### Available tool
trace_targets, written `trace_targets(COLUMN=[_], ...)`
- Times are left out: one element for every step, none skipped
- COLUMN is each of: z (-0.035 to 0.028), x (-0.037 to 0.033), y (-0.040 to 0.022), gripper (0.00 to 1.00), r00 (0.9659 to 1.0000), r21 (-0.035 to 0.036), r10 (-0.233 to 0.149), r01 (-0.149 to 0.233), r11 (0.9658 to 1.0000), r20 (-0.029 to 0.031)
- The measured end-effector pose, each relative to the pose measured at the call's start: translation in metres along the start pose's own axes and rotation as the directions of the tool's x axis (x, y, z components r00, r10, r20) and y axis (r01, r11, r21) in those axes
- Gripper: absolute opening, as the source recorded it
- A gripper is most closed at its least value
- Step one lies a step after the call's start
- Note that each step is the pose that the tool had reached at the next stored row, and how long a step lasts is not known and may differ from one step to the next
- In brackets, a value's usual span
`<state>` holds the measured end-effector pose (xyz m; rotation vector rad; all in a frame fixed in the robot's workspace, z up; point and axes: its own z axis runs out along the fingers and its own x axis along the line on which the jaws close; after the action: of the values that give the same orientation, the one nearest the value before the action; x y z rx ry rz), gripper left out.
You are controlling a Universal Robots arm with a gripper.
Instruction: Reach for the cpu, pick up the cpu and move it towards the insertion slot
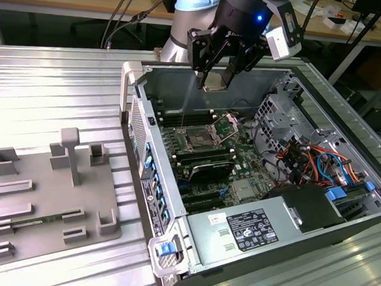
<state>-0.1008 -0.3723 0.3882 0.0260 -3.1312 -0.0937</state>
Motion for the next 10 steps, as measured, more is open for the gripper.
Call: trace_targets(z=[0.0000,0.0000,0.0000,0.0001,0.0002,0.0004,0.0007,0.0012,0.0016,0.0023], x=[0.0000,0.0000,-0.0009,-0.0020,-0.0049,-0.0101,-0.0124,-0.0135,-0.0142,-0.0147], y=[0.0000,0.0000,0.0000,0.0003,0.0006,0.0019,0.0029,0.0044,0.0061,0.0093], gripper=[0.55,0.55,0.55,0.55,0.55,0.55,0.55,0.55,0.55,0.55], r00=[1.0000,1.0000,1.0000,1.0000,1.0000,1.0000,1.0000,1.0000,1.0000,1.0000], r21=[0.0000,0.0000,-0.0001,-0.0002,-0.0004,-0.0004,-0.0003,-0.0005,-0.0004,-0.0003], r10=[0.000,0.000,0.000,0.000,0.000,0.000,0.002,0.004,0.005,0.005], r01=[0.000,0.000,0.000,0.000,0.000,0.000,-0.002,-0.004,-0.005,-0.005], r11=[1.0000,1.0000,1.0000,1.0000,1.0000,1.0000,1.0000,1.0000,1.0000,1.0000], r20=[0.0000,0.0000,0.0000,0.0001,0.0001,0.0001,0.0002,0.0003,0.0003,0.0004])
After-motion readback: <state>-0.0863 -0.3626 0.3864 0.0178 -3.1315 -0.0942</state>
